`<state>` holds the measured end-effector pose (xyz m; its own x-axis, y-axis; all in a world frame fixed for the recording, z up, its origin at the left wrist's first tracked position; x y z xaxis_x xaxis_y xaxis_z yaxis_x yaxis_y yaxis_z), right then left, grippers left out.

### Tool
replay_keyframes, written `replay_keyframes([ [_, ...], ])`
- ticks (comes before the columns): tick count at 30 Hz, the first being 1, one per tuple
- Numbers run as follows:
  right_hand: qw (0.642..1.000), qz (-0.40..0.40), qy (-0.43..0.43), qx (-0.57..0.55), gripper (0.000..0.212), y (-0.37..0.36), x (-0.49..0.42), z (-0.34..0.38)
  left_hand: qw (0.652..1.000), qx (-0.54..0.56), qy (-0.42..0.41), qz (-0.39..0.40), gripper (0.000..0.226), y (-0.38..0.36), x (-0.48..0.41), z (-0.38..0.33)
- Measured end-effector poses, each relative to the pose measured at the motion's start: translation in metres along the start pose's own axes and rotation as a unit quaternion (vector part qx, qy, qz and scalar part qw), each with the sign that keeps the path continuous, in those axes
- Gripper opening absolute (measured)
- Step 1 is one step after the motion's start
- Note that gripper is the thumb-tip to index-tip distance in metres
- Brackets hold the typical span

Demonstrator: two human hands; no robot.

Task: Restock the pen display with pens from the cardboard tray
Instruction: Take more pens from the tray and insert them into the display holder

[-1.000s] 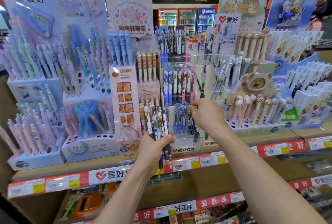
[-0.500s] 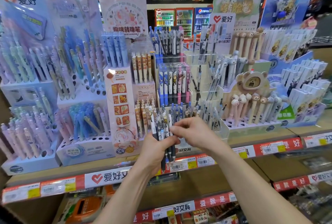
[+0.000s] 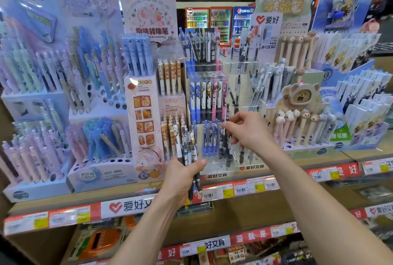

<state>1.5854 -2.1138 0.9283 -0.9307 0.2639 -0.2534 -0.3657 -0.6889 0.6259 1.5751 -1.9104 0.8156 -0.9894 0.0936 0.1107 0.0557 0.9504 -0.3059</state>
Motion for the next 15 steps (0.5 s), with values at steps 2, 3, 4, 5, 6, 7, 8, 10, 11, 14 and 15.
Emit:
replay_keyframes([
  [2, 0.999, -0.018, 0.005, 0.034, 0.015, -0.001, 0.000, 0.000, 1.000, 0.000, -0.002, -0.003, 0.031, 0.000, 0.000, -0.001],
  [3, 0.998, -0.026, 0.009, 0.051, 0.016, -0.002, 0.000, 0.000, 1.000, -0.002, -0.006, -0.006, 0.033, 0.000, 0.000, -0.001],
  [4, 0.997, -0.031, 0.012, 0.064, 0.016, -0.004, 0.001, 0.000, 1.000, -0.003, -0.010, -0.008, 0.034, 0.000, 0.000, -0.002],
  [5, 0.997, -0.032, 0.013, 0.069, 0.016, -0.006, 0.002, 0.000, 1.000, -0.004, -0.014, -0.010, 0.035, 0.001, 0.000, -0.003],
  [6, 0.997, -0.031, 0.010, 0.069, 0.016, -0.009, 0.003, -0.001, 1.000, -0.006, -0.017, -0.011, 0.035, 0.001, 0.001, -0.003],
  [7, 0.997, -0.032, 0.007, 0.066, 0.015, -0.011, 0.004, -0.002, 1.000, -0.007, -0.019, -0.013, 0.036, 0.001, 0.001, -0.004],
  [8, 0.997, -0.034, 0.004, 0.063, 0.014, -0.012, 0.005, -0.002, 1.000, -0.007, -0.020, -0.014, 0.036, 0.001, 0.001, -0.004],
  [10, 0.997, -0.041, 0.001, 0.060, 0.014, -0.013, 0.005, -0.003, 1.000, -0.009, -0.021, -0.015, 0.037, 0.002, 0.000, -0.004],
  [11, 0.997, -0.045, 0.000, 0.058, 0.014, -0.013, 0.005, -0.004, 1.000, -0.010, -0.021, -0.015, 0.037, 0.002, 0.000, -0.004],
  [14, 0.997, -0.060, 0.003, 0.056, 0.016, -0.013, 0.004, -0.006, 1.000, -0.009, -0.019, -0.014, 0.035, 0.003, 0.001, -0.003],
  [15, 0.996, -0.063, 0.004, 0.058, 0.017, -0.014, 0.003, -0.007, 1.000, -0.008, -0.019, -0.014, 0.034, 0.003, 0.001, -0.003],
])
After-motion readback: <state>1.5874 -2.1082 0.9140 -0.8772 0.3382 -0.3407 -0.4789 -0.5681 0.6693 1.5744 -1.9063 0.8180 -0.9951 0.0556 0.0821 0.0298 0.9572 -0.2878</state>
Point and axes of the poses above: each hand's wrist, its own x-axis away from the middle knuckle, its own y-axis out of the back of the hand, z = x × y, the point moved 8 cm from there along -x, towards the middle knuckle, and after that the axes turned 5 degrees about x, right-handed, at the moved point
